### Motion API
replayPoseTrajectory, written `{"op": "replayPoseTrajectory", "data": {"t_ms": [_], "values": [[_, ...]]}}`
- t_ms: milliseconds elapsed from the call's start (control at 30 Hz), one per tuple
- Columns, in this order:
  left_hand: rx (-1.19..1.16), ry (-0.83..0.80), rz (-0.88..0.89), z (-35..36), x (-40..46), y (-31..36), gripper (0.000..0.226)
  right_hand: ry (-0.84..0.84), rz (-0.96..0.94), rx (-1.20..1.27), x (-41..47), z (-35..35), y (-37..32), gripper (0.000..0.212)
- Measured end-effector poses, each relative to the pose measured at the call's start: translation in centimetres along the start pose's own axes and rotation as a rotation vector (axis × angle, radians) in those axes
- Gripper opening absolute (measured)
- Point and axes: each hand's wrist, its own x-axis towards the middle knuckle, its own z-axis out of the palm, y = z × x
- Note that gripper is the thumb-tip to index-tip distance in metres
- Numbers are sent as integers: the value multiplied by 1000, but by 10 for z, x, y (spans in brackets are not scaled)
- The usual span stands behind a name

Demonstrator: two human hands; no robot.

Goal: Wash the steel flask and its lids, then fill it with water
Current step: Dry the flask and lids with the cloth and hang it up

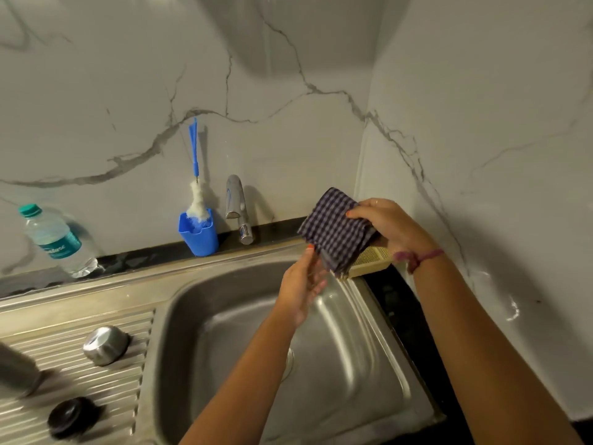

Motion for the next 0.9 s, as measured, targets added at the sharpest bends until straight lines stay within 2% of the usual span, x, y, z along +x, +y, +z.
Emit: {"op": "replayPoseTrajectory", "data": {"t_ms": [67,200,333,467,600,667,733,900], "values": [[-143,-46,-17,-8,-20,4,54,-58,52,141,-20,14,9,8],[-352,-89,-46,-33,-55,8,75,-161,115,343,-48,42,30,18],[-293,12,0,-55,-83,13,58,-180,181,457,-64,75,59,16],[-180,214,4,-87,-101,13,37,-227,239,483,-76,111,86,25],[-126,316,23,-118,-117,17,29,-247,217,407,-85,146,104,25],[-118,323,4,-132,-124,20,34,-273,192,386,-87,161,108,31],[-139,323,-32,-145,-131,25,39,-327,204,469,-91,175,109,37],[-86,344,-29,-172,-147,46,35,-452,266,892,-110,220,112,58]]}}
